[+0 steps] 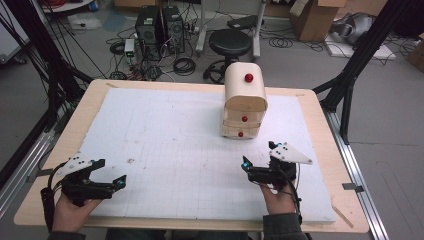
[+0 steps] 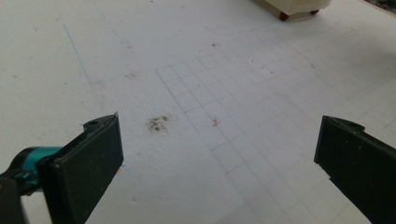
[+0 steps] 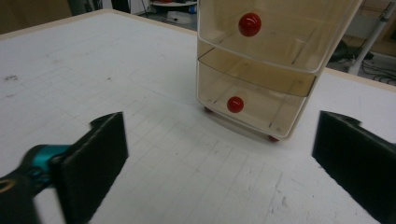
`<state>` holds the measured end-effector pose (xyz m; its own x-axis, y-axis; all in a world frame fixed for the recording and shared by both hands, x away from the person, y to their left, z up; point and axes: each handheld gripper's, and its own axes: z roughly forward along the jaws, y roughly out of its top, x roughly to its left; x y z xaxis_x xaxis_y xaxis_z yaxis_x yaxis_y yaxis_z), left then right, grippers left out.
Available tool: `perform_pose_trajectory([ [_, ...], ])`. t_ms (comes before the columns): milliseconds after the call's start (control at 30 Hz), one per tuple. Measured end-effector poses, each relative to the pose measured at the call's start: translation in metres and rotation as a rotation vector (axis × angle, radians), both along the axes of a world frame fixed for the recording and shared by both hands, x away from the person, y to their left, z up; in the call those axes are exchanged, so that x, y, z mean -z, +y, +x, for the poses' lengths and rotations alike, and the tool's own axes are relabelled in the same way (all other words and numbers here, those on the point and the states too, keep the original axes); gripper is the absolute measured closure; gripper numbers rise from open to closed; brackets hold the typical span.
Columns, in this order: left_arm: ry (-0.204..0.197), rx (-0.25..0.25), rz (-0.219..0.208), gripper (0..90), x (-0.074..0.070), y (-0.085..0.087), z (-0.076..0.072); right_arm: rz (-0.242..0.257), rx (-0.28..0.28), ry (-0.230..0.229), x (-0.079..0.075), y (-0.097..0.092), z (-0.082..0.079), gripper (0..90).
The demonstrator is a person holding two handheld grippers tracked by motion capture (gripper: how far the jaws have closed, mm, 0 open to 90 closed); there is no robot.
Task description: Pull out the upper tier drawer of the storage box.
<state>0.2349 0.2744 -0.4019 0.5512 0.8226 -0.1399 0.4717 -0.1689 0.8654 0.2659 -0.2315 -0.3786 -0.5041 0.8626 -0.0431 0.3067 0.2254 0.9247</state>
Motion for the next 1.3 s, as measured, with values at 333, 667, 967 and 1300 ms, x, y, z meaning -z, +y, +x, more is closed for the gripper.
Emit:
perform_pose_trajectory([
  [333,-0.003,-0.005,0.000,1.7,0.000,0.002,0.000,0.064,0.069,-0.019,-0.007,0.017,0.012,7.1],
  [667,-0.005,-0.016,-0.007,1.8,-0.001,0.004,0.000,0.086,0.132,-0.061,-0.013,0.039,0.023,22.2],
  [967,-0.006,-0.013,-0.007,1.8,-0.001,0.004,0.000,0.085,0.235,-0.099,-0.013,0.058,0.034,33.5],
  [1300,-0.003,-0.014,-0.005,1.7,0.000,0.006,0.000,0.066,0.324,-0.149,-0.008,0.060,0.046,50.1],
])
